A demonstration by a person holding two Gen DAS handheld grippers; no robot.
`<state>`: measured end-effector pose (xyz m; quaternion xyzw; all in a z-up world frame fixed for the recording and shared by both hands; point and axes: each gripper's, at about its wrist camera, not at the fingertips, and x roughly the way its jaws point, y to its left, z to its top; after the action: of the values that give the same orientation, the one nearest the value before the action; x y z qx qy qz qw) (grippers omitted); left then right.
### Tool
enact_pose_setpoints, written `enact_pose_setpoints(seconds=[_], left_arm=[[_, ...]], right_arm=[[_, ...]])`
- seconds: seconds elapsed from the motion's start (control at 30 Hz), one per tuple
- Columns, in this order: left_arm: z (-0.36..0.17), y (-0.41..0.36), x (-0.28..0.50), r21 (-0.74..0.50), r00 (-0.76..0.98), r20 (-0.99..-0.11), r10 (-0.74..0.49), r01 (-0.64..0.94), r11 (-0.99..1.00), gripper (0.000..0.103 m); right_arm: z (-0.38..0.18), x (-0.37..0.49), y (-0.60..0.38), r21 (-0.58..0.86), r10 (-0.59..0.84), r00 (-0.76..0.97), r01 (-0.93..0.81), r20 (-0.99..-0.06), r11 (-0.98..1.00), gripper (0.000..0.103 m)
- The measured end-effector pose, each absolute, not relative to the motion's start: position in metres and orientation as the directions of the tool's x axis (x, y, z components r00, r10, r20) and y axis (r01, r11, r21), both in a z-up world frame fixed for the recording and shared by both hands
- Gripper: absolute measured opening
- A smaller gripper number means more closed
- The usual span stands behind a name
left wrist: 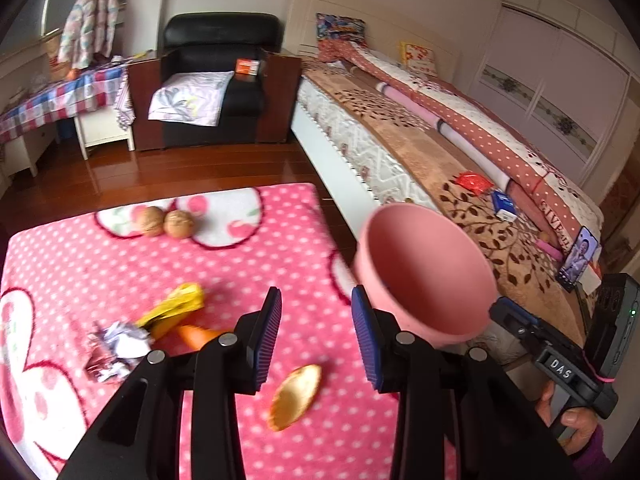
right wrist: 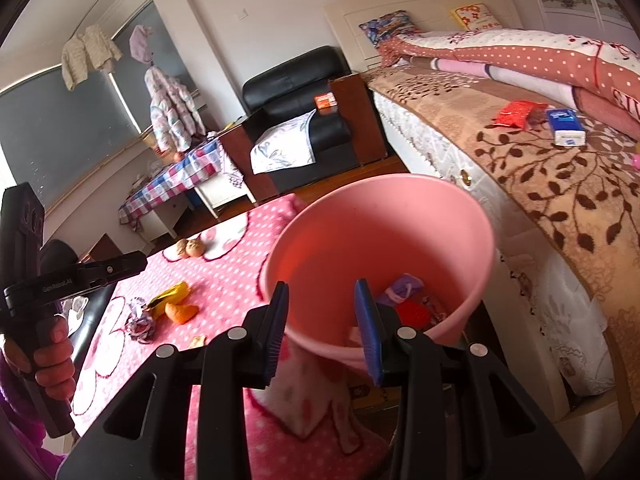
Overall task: Collect trash
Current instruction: 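Return the left tool to the table and grasp the crumpled foil wrapper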
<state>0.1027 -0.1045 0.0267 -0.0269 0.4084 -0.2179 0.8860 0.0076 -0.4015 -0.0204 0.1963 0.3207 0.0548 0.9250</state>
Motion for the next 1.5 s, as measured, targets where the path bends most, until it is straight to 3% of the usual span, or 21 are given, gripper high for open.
enact_pose_setpoints(seconds=[0.27, 0.63, 0.7, 0.83, 1.5], left_arm=[[0.009, -0.041, 0.093, -0.228, 0.586, -0.744, -0.320, 0.227, 0.947, 0.035], [-0.022, 0.009, 0.081, -0.143, 0.591, -0.784, -0.190, 0.127, 0.982, 0.036], [-0.028, 0.014, 0.082, -0.145, 0.585, -0.790, -0.185, 0.116, 0.983, 0.044], [-0.036, 0.018, 0.086, -0.135, 0.585, -0.793, -0.168, 0.100, 0.986, 0.049], [-0.039, 0.059, 0.110, -0.207, 0.610, -0.768, -0.193, 0.048, 0.977, 0.050]], right_arm=[[-0.024, 0.013, -0.365, 0.402, 0.297, 0.748, -0.045, -0.593, 0.915, 0.035], [-0.035, 0.014, -0.319, 0.383, 0.355, 0.677, -0.115, -0.645, 0.916, 0.035], [-0.037, 0.014, -0.314, 0.378, 0.359, 0.665, -0.123, -0.655, 0.918, 0.035], [-0.039, 0.015, -0.305, 0.362, 0.355, 0.651, -0.131, -0.671, 0.923, 0.035], [-0.044, 0.020, -0.290, 0.334, 0.347, 0.617, -0.142, -0.707, 0.932, 0.035]])
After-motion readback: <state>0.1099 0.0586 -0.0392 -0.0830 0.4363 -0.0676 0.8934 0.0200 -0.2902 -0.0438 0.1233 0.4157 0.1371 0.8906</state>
